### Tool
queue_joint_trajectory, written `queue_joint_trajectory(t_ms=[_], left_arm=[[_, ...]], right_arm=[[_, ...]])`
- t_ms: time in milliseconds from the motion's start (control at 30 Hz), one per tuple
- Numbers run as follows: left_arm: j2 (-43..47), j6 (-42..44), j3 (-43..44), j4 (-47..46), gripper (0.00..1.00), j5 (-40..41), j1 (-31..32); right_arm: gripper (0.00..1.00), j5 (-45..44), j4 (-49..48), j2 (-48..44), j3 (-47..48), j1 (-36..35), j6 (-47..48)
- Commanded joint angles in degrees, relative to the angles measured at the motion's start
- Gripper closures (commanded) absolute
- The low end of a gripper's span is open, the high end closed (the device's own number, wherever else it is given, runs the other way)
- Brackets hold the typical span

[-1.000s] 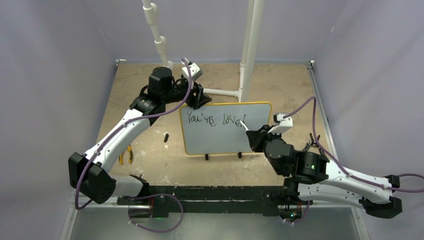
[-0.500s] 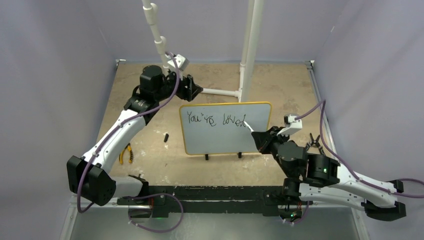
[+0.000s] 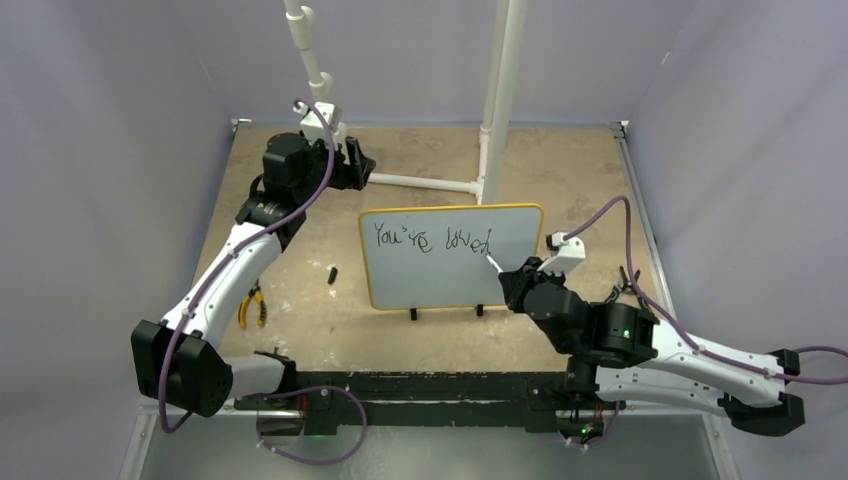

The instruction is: Write a sentence on the whiteboard

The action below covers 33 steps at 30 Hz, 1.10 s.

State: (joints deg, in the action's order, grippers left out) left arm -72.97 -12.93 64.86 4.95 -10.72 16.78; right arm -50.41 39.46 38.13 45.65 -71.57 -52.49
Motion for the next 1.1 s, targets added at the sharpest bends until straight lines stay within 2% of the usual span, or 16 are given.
queue_joint_trajectory(t_ms=[0,200,1067], left_arm=[[1.59,-0.70,-0.48,-0.81,0.33,3.71,-0.43],[1.68,-0.35,-0.87,-0.65,0.33,4.35,-0.43],[1.87,-0.43,-0.74,-0.56,0.32,3.99,-0.43]], right_arm=[[1.00,-2.16,0.97,-1.85,1.93,0.11,-1.91],[1.00,-3.20,-0.35,-4.64,1.08,0.09,-1.13],[1.00,-5.89,4.66,-0.83,2.47,0.12,-6.49]])
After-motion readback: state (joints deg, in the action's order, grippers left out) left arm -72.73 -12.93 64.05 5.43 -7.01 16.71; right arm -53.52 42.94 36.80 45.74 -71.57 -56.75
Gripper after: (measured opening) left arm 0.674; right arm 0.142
